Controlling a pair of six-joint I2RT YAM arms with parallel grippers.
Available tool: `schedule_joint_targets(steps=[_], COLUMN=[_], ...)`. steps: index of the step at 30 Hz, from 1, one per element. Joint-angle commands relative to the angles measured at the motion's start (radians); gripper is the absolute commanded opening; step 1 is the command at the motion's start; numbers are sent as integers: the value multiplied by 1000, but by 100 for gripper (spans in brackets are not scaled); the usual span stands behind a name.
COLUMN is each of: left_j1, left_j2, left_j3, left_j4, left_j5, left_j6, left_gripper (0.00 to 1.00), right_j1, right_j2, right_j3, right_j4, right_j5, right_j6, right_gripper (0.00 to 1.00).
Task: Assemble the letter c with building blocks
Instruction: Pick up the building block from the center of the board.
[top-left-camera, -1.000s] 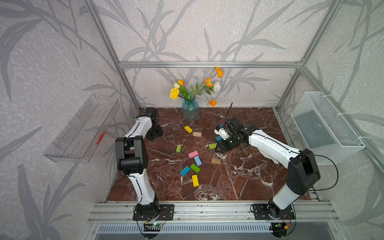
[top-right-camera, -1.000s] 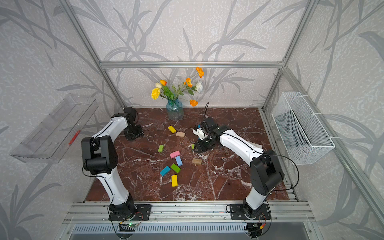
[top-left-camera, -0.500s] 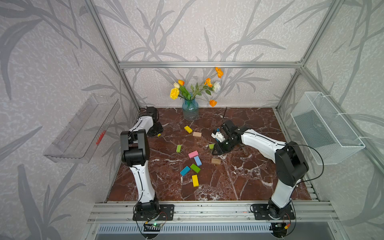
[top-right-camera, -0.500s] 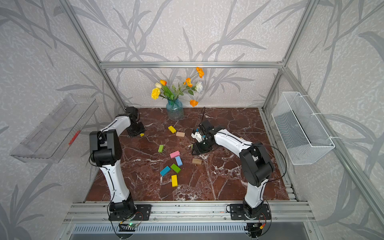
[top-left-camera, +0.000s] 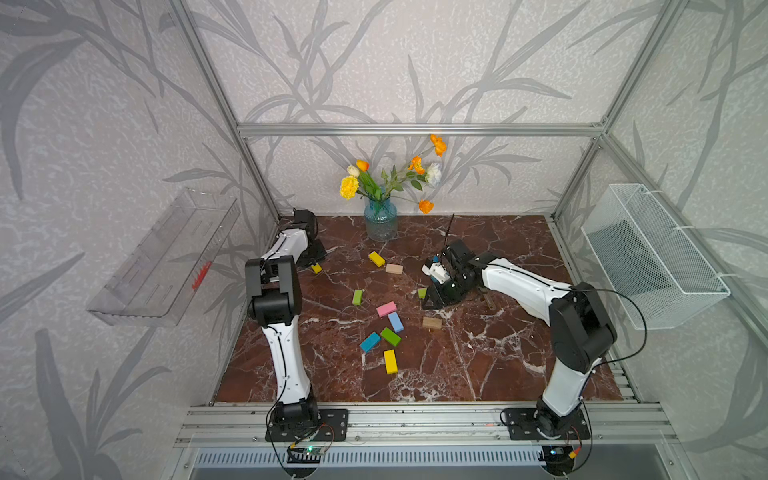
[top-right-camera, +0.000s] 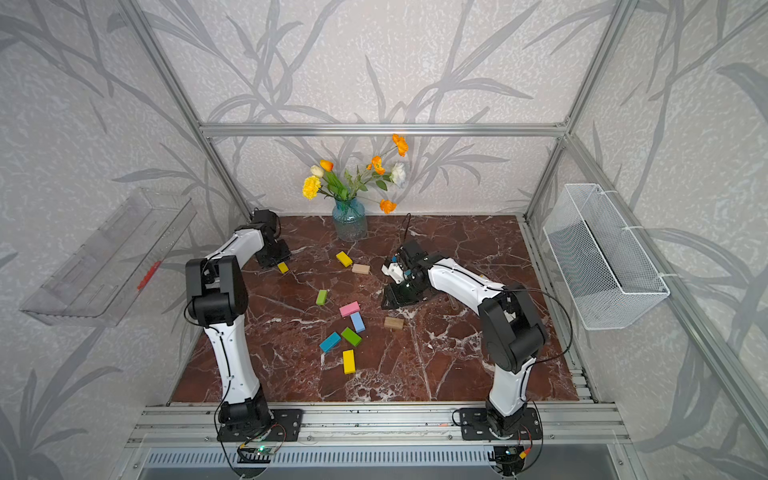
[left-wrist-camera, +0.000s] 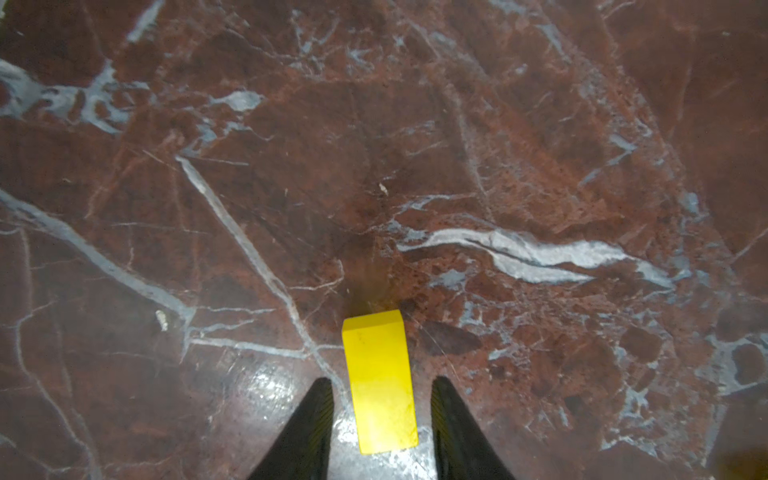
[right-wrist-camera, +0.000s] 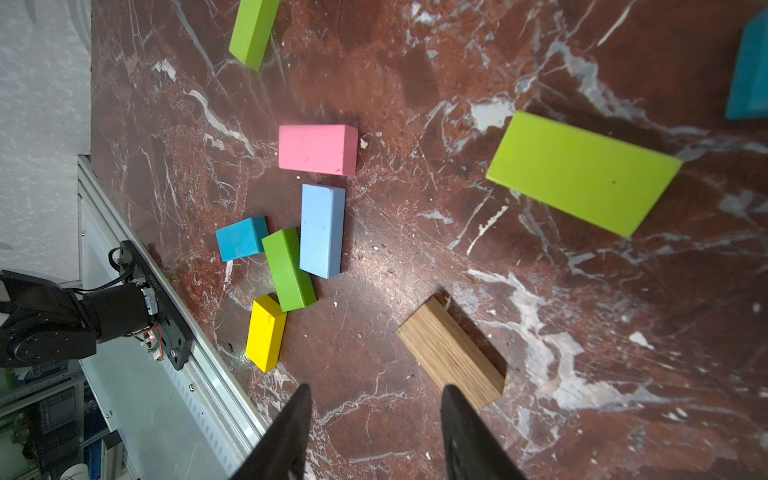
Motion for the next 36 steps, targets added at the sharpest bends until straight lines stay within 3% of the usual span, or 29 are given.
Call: schedule_joint_targets(steps=[1, 10, 17, 28, 36], left_j1=[3, 1, 2, 0, -12], left_j2=[22, 53, 66, 93, 54], left_j3=[42, 72, 79, 104, 80], left_j4=[-56, -71, -66, -94, -101], left_j5=[-32, -24, -4, -9, 5], left_j6=[11, 15, 32, 40, 67], left_gripper=[40, 40, 34, 37, 28], right_j1=[-8, -17, -31, -45, -45], right_j2=[-16, -16, -23, -36, -40], right_j3=[5, 21, 22, 19, 13], right_j4=[-12, -26, -30, -34, -35], right_j5=[7, 10, 7, 2, 7], right_j6=[-15, -24, -23, -24, -23], right_gripper=[51, 51, 51, 51, 51])
